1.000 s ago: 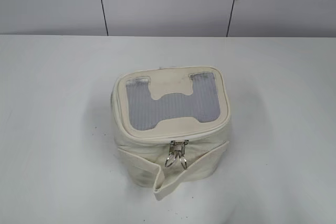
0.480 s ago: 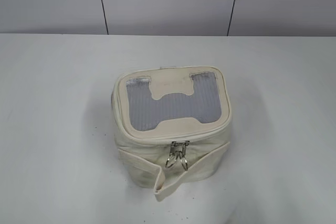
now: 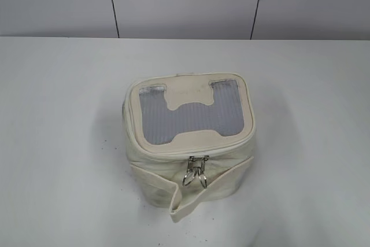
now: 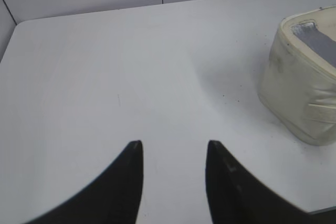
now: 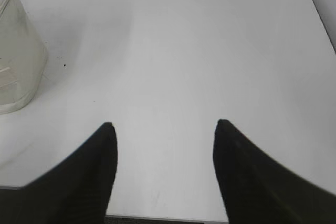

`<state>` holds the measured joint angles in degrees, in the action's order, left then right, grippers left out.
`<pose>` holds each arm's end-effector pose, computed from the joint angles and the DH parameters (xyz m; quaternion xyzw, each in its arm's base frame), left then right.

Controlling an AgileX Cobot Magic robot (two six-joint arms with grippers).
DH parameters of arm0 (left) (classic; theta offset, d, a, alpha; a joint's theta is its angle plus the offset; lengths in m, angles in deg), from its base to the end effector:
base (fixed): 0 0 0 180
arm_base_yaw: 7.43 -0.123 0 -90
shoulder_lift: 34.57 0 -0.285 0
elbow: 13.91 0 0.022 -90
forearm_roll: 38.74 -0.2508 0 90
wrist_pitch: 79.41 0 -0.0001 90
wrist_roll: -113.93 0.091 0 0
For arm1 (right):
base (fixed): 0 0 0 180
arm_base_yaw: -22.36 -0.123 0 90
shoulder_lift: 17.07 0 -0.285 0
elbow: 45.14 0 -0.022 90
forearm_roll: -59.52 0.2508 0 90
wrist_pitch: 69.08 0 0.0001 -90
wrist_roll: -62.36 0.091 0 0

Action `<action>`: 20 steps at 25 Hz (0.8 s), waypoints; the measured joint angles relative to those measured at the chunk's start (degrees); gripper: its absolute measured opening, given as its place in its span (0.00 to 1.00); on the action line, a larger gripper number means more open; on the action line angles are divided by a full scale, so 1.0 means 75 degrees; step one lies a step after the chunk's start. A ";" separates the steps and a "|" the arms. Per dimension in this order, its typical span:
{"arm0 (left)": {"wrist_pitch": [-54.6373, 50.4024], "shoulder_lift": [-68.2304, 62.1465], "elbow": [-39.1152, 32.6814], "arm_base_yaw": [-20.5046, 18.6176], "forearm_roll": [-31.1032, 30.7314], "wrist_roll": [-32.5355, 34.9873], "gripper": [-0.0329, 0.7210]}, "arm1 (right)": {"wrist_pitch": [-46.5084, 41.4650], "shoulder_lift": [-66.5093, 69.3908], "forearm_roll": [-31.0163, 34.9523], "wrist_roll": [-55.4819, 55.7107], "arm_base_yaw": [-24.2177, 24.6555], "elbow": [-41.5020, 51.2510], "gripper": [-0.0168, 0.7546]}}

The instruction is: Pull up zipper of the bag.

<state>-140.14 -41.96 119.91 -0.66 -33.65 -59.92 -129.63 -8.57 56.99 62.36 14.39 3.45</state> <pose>-0.0119 -0.0057 0.2890 0.0972 0.8336 -0.0472 0.5417 -0.0022 -0.0038 0.2776 -0.0588 0.8533 0.0140 0.5179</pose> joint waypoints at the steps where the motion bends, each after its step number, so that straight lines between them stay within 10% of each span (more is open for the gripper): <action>1: 0.0000 0.0000 0.0000 0.0000 0.0000 0.0000 0.45 | 0.0000 0.0000 0.0000 0.0043 0.0000 0.0000 0.61; 20: 0.0000 0.0000 -0.0007 -0.0853 0.0009 0.0000 0.45 | 0.0048 -0.0140 0.0081 0.0043 0.0816 0.0000 0.60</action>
<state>-140.14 -41.96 119.86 -7.06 -33.58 -59.92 -129.27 -9.62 57.60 62.68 20.51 3.45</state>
